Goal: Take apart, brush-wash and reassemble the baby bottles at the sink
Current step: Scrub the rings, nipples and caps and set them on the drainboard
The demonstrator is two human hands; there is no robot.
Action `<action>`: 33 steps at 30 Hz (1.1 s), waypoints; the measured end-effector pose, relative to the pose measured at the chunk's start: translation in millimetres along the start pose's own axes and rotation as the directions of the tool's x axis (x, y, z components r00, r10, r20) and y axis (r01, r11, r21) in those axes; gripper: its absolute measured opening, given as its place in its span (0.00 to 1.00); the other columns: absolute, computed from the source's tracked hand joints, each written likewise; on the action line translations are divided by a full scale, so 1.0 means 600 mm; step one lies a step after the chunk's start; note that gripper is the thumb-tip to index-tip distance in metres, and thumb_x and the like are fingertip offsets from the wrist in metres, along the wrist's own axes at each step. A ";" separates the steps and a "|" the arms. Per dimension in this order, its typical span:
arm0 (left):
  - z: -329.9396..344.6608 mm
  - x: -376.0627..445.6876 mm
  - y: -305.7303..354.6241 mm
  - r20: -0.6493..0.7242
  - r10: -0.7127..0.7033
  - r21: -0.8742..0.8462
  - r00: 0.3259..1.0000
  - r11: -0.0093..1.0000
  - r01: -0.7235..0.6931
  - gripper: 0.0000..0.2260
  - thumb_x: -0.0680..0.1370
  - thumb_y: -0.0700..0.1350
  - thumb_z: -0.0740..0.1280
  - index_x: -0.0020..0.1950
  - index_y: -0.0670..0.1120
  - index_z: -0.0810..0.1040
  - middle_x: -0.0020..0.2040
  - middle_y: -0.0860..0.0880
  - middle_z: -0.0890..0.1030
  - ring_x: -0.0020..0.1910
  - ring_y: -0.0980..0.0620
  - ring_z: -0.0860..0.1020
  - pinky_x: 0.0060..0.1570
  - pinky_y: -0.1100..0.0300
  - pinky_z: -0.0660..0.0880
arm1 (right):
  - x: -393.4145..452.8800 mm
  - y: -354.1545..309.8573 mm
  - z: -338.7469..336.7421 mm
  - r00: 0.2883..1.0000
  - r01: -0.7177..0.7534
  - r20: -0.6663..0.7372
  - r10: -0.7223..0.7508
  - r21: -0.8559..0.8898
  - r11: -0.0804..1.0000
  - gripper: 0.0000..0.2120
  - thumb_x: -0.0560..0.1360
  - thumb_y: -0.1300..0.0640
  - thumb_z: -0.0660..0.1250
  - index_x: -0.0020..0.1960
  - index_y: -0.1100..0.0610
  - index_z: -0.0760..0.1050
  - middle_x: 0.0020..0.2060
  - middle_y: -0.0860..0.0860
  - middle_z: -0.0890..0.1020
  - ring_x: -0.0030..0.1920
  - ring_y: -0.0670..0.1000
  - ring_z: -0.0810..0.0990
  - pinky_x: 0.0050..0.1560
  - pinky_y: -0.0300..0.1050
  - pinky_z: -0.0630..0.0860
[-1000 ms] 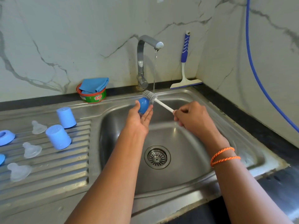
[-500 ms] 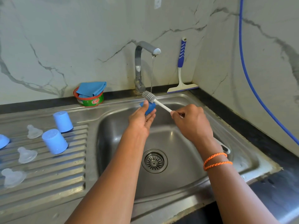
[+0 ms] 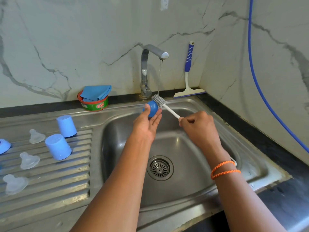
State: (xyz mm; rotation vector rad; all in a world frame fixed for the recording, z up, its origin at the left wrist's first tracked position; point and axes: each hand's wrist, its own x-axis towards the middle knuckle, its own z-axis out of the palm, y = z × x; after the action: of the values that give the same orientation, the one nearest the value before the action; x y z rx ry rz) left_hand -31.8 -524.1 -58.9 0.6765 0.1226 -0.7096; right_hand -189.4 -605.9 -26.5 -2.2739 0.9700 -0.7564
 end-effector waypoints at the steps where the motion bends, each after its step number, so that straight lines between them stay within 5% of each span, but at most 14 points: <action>1: 0.001 -0.002 -0.001 0.007 -0.012 0.007 1.000 1.000 0.012 0.16 0.81 0.43 0.71 0.64 0.37 0.73 0.60 0.35 0.81 0.51 0.41 0.86 0.65 0.44 0.79 | 0.000 -0.001 0.003 1.000 -0.003 -0.013 0.003 0.005 1.000 0.19 0.79 0.49 0.71 0.36 0.61 0.81 0.27 0.58 0.74 0.32 0.63 0.72 0.33 0.48 0.70; 7: -0.006 0.002 0.011 -0.077 0.017 -0.039 0.997 0.999 -0.020 0.18 0.80 0.44 0.72 0.66 0.38 0.73 0.56 0.35 0.82 0.50 0.41 0.86 0.62 0.45 0.80 | 0.002 0.006 -0.015 0.993 -0.020 0.118 0.015 0.037 0.999 0.17 0.78 0.49 0.73 0.37 0.59 0.84 0.25 0.52 0.72 0.28 0.50 0.68 0.33 0.45 0.67; 16: 0.018 -0.021 -0.016 0.068 -0.089 0.359 0.994 0.931 0.059 0.13 0.84 0.43 0.68 0.67 0.40 0.75 0.52 0.40 0.81 0.49 0.42 0.84 0.63 0.43 0.79 | 0.003 -0.003 -0.011 0.999 -0.010 0.048 0.009 0.004 1.000 0.16 0.79 0.47 0.72 0.39 0.57 0.86 0.30 0.59 0.79 0.29 0.53 0.71 0.32 0.46 0.69; 19: 0.016 -0.013 -0.010 0.036 -0.043 0.327 0.998 0.945 0.028 0.13 0.83 0.44 0.70 0.65 0.41 0.75 0.54 0.39 0.82 0.54 0.39 0.84 0.62 0.43 0.80 | 0.003 0.001 -0.026 0.995 -0.021 0.096 0.017 0.040 0.999 0.14 0.79 0.49 0.73 0.39 0.54 0.87 0.30 0.57 0.80 0.28 0.50 0.71 0.32 0.45 0.69; 24: -0.001 -0.003 0.011 -0.102 0.065 0.251 0.993 0.967 -0.038 0.16 0.77 0.42 0.77 0.60 0.39 0.78 0.49 0.41 0.84 0.45 0.43 0.85 0.53 0.51 0.84 | 0.002 0.004 -0.041 0.982 -0.042 0.187 0.023 0.097 0.994 0.13 0.78 0.50 0.74 0.37 0.51 0.87 0.26 0.52 0.78 0.28 0.49 0.72 0.34 0.43 0.70; 29: 0.008 -0.011 0.001 -0.044 -0.036 0.263 0.998 0.964 0.046 0.15 0.79 0.43 0.74 0.63 0.40 0.78 0.54 0.40 0.85 0.47 0.44 0.85 0.44 0.57 0.77 | -0.001 -0.011 -0.010 1.000 -0.009 0.005 0.009 0.036 0.999 0.16 0.79 0.48 0.72 0.40 0.58 0.86 0.29 0.58 0.79 0.32 0.59 0.75 0.33 0.47 0.71; 33: 0.013 -0.013 0.003 -0.021 -0.056 0.097 0.998 0.994 0.058 0.14 0.84 0.41 0.68 0.67 0.36 0.74 0.61 0.35 0.81 0.59 0.39 0.83 0.54 0.51 0.82 | 0.002 -0.010 0.000 0.999 -0.004 0.046 0.000 0.072 0.997 0.15 0.79 0.49 0.72 0.41 0.59 0.86 0.29 0.59 0.78 0.30 0.53 0.71 0.33 0.46 0.68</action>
State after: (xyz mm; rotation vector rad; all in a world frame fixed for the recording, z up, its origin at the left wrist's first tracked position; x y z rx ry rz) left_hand -37.6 -523.8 -49.3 0.7754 0.1249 -0.7679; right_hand -185.9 -603.1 -22.1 -2.2183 0.9091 -0.7228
